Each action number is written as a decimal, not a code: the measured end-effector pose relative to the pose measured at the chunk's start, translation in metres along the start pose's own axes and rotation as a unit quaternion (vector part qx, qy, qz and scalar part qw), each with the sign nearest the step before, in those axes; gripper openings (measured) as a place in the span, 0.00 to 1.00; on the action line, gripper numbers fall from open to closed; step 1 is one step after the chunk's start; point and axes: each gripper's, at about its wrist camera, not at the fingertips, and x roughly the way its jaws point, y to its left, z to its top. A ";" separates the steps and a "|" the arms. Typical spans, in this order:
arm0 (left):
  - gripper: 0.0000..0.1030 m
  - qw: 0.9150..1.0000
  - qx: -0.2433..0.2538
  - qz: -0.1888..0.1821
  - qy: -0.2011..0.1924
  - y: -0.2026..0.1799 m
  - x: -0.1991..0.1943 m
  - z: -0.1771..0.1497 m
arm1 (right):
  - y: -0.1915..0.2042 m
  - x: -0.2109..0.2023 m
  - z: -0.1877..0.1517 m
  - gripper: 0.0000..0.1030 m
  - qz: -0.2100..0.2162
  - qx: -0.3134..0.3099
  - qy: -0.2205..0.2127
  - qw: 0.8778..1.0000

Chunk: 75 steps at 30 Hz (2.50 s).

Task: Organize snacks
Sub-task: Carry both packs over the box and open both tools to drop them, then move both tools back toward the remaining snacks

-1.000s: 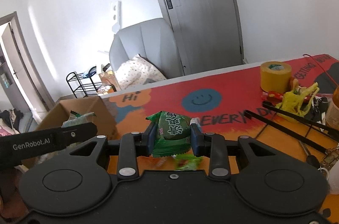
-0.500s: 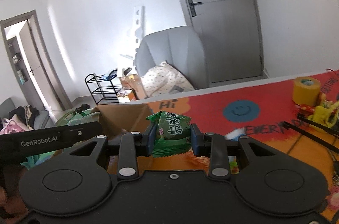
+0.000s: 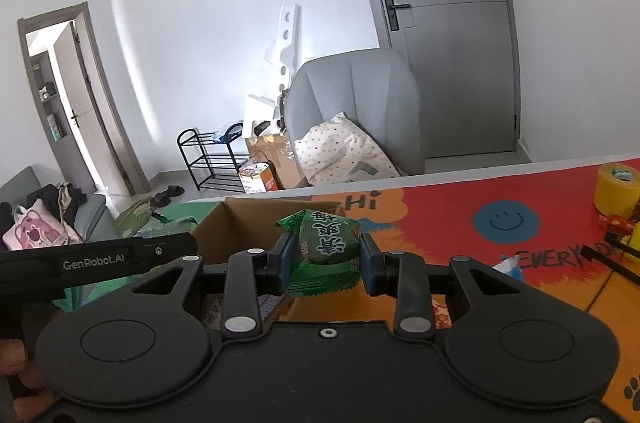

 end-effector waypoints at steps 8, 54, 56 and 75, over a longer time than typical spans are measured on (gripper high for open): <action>0.44 1.000 -0.010 -0.004 0.005 0.016 0.014 0.008 | 0.013 0.011 0.003 0.31 -0.004 -0.012 0.008 1.000; 0.94 0.999 0.021 -0.030 0.010 -0.025 -0.012 -0.012 | -0.050 -0.048 -0.011 0.91 -0.072 0.065 -0.018 0.995; 0.94 0.999 0.025 -0.036 0.010 -0.031 -0.013 -0.015 | -0.055 -0.053 -0.014 0.91 -0.077 0.069 -0.021 0.994; 0.91 0.996 0.050 -0.077 0.019 -0.090 -0.005 -0.032 | -0.104 -0.081 -0.033 0.79 -0.100 0.093 -0.015 0.991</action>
